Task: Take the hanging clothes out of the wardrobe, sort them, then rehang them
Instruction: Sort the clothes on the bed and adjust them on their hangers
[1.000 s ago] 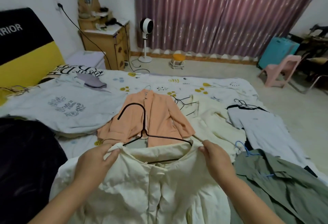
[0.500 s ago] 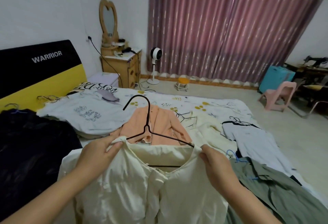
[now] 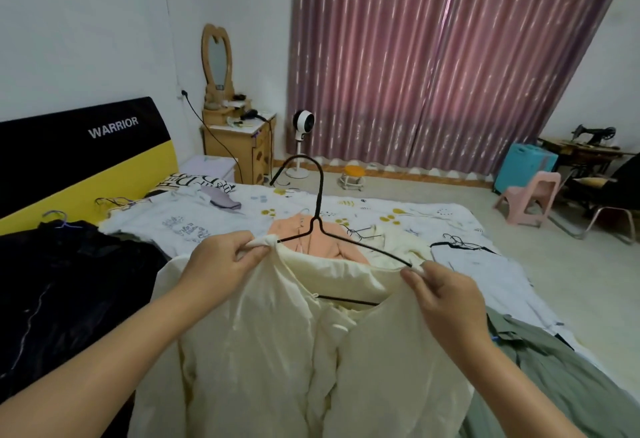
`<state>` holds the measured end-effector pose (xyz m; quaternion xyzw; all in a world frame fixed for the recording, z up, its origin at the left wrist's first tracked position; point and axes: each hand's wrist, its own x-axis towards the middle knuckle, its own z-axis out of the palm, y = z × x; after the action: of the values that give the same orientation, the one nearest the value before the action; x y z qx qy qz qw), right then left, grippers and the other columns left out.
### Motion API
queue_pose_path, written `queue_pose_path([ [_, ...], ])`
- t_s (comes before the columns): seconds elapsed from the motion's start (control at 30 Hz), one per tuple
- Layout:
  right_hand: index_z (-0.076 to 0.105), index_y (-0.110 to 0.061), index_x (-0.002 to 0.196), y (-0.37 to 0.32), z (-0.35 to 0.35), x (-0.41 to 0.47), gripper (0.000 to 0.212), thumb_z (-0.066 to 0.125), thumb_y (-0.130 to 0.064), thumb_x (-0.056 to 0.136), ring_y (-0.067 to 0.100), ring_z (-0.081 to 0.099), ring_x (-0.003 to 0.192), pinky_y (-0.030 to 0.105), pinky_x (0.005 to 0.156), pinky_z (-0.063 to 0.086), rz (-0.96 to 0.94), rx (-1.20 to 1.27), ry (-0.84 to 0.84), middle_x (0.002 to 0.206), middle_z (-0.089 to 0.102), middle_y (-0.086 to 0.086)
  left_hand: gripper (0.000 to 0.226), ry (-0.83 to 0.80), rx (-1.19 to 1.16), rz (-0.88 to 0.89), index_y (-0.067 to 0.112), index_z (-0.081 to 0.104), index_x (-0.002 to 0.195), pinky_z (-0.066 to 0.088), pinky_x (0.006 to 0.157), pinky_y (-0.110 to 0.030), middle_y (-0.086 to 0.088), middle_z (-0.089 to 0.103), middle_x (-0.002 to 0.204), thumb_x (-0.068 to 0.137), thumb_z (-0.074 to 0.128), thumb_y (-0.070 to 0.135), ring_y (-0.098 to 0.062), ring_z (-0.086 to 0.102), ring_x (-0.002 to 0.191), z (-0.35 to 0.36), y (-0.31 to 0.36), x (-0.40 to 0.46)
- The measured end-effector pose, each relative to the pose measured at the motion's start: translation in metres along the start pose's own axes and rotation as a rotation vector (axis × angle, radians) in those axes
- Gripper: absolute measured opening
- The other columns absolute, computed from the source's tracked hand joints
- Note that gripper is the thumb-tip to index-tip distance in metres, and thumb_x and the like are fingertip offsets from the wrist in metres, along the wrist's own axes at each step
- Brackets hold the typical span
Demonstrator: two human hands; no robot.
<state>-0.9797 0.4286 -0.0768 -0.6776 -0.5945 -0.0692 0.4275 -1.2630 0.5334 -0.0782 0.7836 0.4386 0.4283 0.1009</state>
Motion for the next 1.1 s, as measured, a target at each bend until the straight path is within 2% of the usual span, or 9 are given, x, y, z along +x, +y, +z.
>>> queue_pose_path([
  [0.17,0.024,-0.021,0.051,-0.071,-0.005,0.004,0.048,0.06,-0.035,0.079,0.009,0.027,0.043,0.023,0.044,0.022,-0.132,-0.037,0.124,0.041,0.022,-0.006,0.041,-0.006,0.076,0.034,0.022,0.03,0.053,0.024,0.05,-0.027,0.005,0.032,0.045,0.072,0.05,0.052,-0.01,0.036,0.048,-0.074,-0.02,-0.007],
  [0.27,0.044,-0.005,0.052,-0.116,0.005,0.005,0.045,0.07,-0.026,0.083,0.024,0.036,0.047,0.028,0.046,0.027,-0.178,-0.05,0.119,0.044,0.037,0.0,0.043,-0.055,0.166,0.002,0.014,0.038,0.056,0.025,0.051,-0.028,0.004,0.037,0.051,0.074,0.045,0.053,-0.009,0.038,0.051,-0.126,-0.044,-0.019],
  [0.4,0.045,-0.003,0.052,-0.175,0.026,-0.002,0.046,0.067,-0.03,0.082,0.024,0.033,0.044,0.026,0.045,0.027,-0.261,-0.044,0.099,0.042,0.035,0.002,0.051,-0.012,0.212,-0.004,0.013,0.038,0.057,0.024,0.05,-0.03,0.001,0.039,0.049,0.077,0.04,0.06,-0.014,0.039,0.048,-0.186,-0.076,-0.049],
  [0.5,0.046,-0.003,0.053,-0.212,0.046,-0.005,0.045,0.07,-0.027,0.082,0.025,0.036,0.045,0.033,0.047,0.031,-0.258,0.039,0.015,0.043,0.038,0.005,0.056,0.092,0.263,0.007,0.012,0.042,0.057,0.025,0.048,-0.029,-0.001,0.043,0.048,0.077,0.029,0.063,-0.016,0.043,0.048,-0.225,-0.095,-0.073],
  [0.6,0.041,-0.002,0.053,-0.246,0.07,-0.003,0.046,0.068,-0.025,0.083,0.024,0.033,0.047,0.035,0.049,0.028,-0.252,0.116,-0.086,0.044,0.031,0.002,0.059,0.172,0.314,-0.042,0.007,0.053,0.061,0.026,0.046,-0.027,0.0,0.046,0.048,0.079,0.034,0.06,-0.018,0.046,0.049,-0.26,-0.113,-0.087],
  [0.7,0.039,-0.003,0.053,-0.274,0.1,0.002,0.046,0.067,-0.023,0.083,0.024,0.031,0.05,0.035,0.051,0.027,-0.259,0.175,-0.162,0.046,0.03,0.003,0.051,0.231,0.357,-0.062,0.015,0.055,0.058,0.03,0.046,-0.029,0.005,0.044,0.046,0.078,0.036,0.057,-0.015,0.046,0.047,-0.29,-0.128,-0.093],
  [0.8,0.034,-0.011,0.053,-0.297,0.133,0.01,0.048,0.066,-0.027,0.084,0.021,0.03,0.051,0.034,0.051,0.025,-0.26,0.242,-0.237,0.048,0.029,0.003,0.036,0.245,0.36,-0.134,0.029,0.043,0.052,0.029,0.049,-0.029,0.006,0.041,0.046,0.082,0.046,0.05,-0.01,0.042,0.047,-0.315,-0.141,-0.093],
  [0.9,0.032,-0.014,0.051,-0.317,0.169,0.021,0.05,0.066,-0.03,0.085,0.017,0.029,0.048,0.032,0.051,0.023,-0.255,0.292,-0.319,0.048,0.029,-0.001,0.039,0.291,0.414,-0.258,0.018,0.048,0.055,0.027,0.051,-0.031,0.004,0.042,0.048,0.083,0.047,0.046,-0.014,0.042,0.05,-0.33,-0.164,-0.087],
  [1.1,0.031,-0.014,0.054,-0.345,0.242,0.064,0.05,0.065,-0.03,0.086,0.015,0.026,0.048,0.031,0.05,0.02,-0.264,0.376,-0.447,0.051,0.027,0.0,0.045,0.347,0.514,-0.337,0.019,0.028,0.051,0.023,0.049,-0.03,0.004,0.034,0.046,0.083,0.048,0.043,-0.014,0.035,0.048,-0.344,-0.214,-0.056],
])
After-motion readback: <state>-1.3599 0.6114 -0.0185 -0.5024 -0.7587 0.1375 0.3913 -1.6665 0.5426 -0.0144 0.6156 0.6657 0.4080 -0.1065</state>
